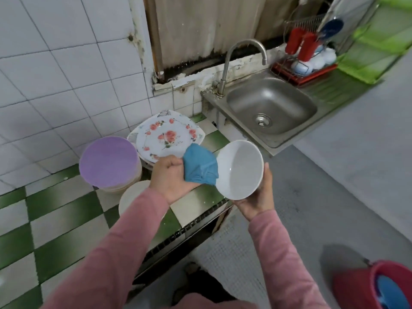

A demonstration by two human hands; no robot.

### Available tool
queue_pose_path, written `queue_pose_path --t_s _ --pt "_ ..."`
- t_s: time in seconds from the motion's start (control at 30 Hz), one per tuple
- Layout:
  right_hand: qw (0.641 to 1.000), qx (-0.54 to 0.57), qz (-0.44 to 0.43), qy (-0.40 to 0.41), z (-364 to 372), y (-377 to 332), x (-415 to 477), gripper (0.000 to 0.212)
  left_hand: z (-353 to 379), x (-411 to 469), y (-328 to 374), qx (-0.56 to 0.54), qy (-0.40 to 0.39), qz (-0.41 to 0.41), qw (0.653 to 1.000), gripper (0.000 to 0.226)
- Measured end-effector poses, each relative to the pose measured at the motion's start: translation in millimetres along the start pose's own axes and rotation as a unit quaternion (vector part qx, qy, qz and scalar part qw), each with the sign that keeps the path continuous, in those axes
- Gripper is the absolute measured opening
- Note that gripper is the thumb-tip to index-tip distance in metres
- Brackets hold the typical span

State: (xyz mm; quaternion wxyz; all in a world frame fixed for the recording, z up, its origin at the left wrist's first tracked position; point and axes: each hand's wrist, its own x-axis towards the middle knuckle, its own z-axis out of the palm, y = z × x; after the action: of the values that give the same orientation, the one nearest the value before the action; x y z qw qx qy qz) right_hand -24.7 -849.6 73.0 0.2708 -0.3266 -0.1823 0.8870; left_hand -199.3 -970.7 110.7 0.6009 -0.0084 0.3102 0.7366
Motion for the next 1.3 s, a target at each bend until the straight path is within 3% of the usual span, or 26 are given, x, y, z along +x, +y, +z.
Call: queue_pose_path --t_s 0.13,0.33,0.43,0.6,0.7,0.77,0.87,1.0,1.17,1.3 --pt "0.997 0.031 -0.055 0.045 -28.3 -23.4 -22.8 0.083 32.0 11.2 -21.1 0.015 -0.097 -0.039 0.994 0.062" --pt "0.988 0.07 -0.11 0.078 -51.0 -58.6 -55.7 0.076 71.8 40.3 -61.1 0.077 -0.147 -0.072 0.984 0.066" --pt "0.984 0.08 -0.134 0.086 -69.0 -78.2 -61.6 0.073 97.2 59.6 -85.3 0.132 -0.161 -0.078 0.975 0.057" --pt "0.975 0.061 -0.192 0.093 -105.4 -128.5 -58.0 0.064 151.0 99.9 -131.0 0.217 -0.125 -0.036 0.968 0.038" --pt "0.965 0.011 -0.235 0.111 -125.0 -172.5 -52.4 0.049 176.9 139.9 -164.3 0.295 -0.039 0.064 0.953 0.02" --pt "0.958 -0.037 -0.25 0.137 -140.6 -205.7 -47.5 0.056 195.1 167.3 -186.8 0.361 0.009 0.136 0.922 0.018" --pt "0.95 -0.073 -0.254 0.164 -167.0 -257.1 -40.6 0.084 228.9 202.2 -223.7 0.426 0.016 0.18 0.886 0.022" --pt "0.952 -0.069 -0.262 0.145 -203.2 -324.8 -31.8 0.08 280.5 250.0 -270.6 0.461 -0.004 0.204 0.863 0.025" --pt "0.951 -0.074 -0.263 0.143 -240.7 -396.6 -4.4 0.106 319.9 295.6 -313.2 0.501 0.006 0.242 0.831 0.021" --pt "0.95 -0.064 -0.262 0.159 -266.7 -429.1 36.2 0.105 327.7 336.1 -326.7 0.522 0.026 0.244 0.817 0.024"
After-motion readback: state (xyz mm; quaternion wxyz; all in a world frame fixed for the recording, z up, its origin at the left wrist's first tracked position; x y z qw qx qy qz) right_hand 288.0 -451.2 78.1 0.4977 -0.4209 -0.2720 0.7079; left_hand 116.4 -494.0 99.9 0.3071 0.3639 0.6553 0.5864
